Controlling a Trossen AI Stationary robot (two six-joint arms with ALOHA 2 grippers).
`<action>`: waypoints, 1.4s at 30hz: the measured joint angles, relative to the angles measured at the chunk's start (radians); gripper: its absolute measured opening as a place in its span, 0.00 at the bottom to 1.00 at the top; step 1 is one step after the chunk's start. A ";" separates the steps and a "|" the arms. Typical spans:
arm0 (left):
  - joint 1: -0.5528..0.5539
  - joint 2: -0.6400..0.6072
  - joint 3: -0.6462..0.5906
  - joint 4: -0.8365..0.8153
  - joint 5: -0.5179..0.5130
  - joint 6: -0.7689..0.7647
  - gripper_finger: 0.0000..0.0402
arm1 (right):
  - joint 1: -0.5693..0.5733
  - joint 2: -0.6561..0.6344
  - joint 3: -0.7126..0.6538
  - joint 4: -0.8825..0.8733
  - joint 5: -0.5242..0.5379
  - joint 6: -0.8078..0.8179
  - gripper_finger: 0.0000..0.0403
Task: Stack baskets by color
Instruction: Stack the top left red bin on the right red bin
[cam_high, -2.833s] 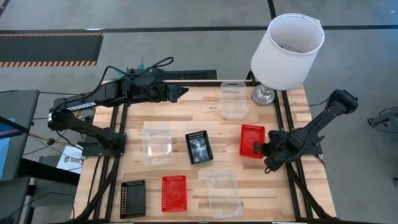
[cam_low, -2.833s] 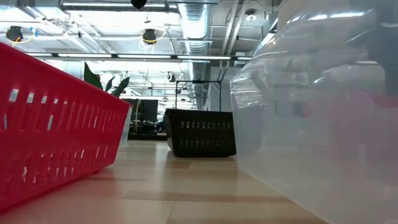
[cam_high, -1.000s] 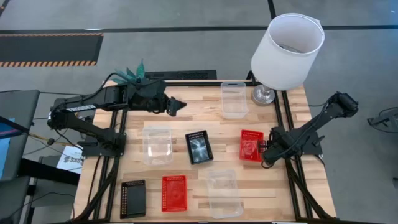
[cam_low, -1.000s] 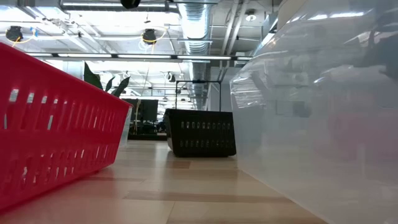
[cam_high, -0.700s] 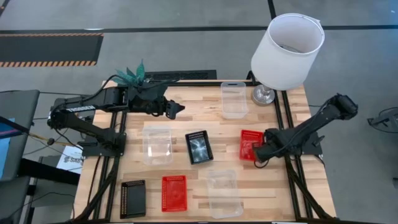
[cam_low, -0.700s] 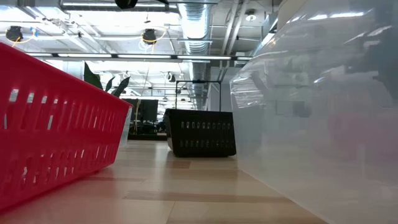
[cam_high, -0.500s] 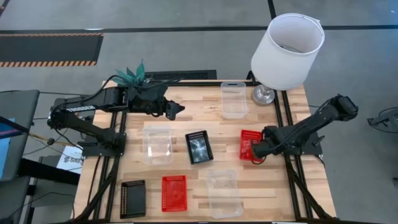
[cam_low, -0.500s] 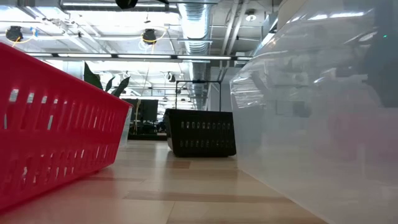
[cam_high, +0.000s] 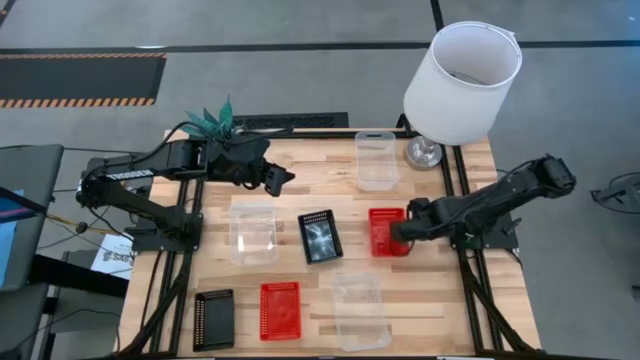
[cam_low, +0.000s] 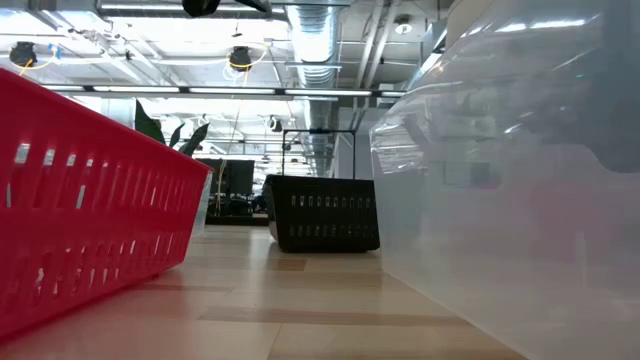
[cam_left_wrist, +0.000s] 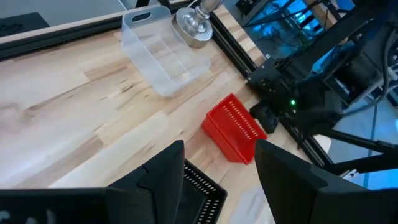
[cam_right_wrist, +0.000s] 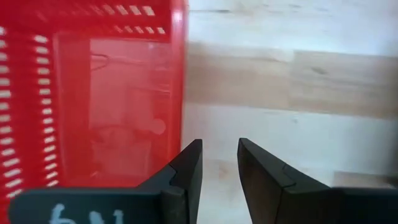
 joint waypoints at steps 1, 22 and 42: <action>0.000 0.000 0.000 -0.007 0.005 0.003 0.46 | -0.016 -0.002 0.000 0.017 0.000 -0.024 0.30; -0.114 0.000 -0.042 -0.273 -0.139 -0.216 0.46 | -0.198 -0.007 0.117 0.168 -0.026 -0.396 0.29; -0.214 0.023 -0.442 -0.269 -0.300 -0.669 0.46 | -0.404 0.057 0.343 0.152 0.024 -0.777 0.29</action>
